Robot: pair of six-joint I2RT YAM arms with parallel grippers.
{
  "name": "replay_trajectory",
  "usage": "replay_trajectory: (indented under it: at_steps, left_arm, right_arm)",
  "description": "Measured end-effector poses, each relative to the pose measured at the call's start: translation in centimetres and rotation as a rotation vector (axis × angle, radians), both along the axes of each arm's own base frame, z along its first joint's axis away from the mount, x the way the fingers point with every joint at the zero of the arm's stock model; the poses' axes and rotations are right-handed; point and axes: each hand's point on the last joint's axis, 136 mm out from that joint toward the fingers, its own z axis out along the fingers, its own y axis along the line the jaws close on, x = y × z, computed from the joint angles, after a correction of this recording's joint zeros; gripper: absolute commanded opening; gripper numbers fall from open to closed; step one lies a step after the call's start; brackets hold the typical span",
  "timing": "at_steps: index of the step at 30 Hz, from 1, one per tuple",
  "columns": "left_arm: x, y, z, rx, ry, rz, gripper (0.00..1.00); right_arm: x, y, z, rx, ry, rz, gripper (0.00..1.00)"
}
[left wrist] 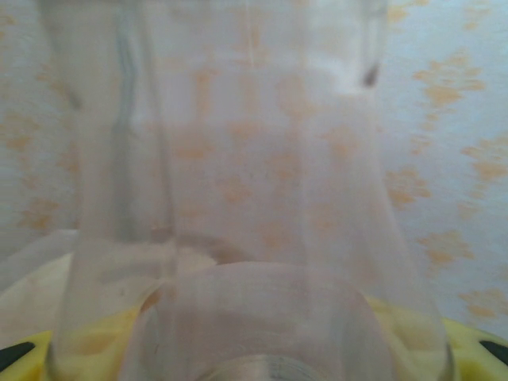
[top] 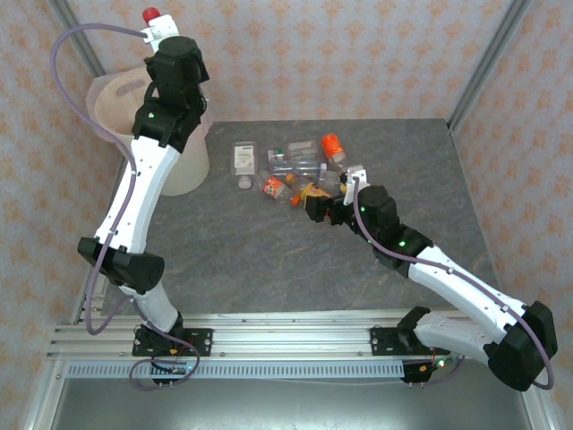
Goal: Put the plastic bottles in the bin
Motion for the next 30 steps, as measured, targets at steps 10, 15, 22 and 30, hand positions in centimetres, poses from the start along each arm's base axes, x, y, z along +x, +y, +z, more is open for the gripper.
replay_trajectory:
  at_steps: [10,15,22,30]
  left_arm:
    - [3.1,7.4,-2.6,0.049,0.081,0.089,0.53]
    - [5.0,8.9,-5.5,0.044,0.159,0.025,0.53]
    - [7.8,9.2,-12.0,-0.003,0.314,-0.088,0.55]
    - [9.9,8.9,-19.4,-0.063,0.479,-0.175,0.6]
  right_arm:
    - [0.0,-0.2,0.1,0.007,0.001,-0.009,0.99]
    - [-0.1,-0.4,0.2,0.023,0.006,-0.022,0.99]
    - [-0.1,-0.6,-0.2,0.03,0.033,-0.039,0.99]
    - [-0.1,-0.6,-1.0,0.02,0.061,-0.045,0.99]
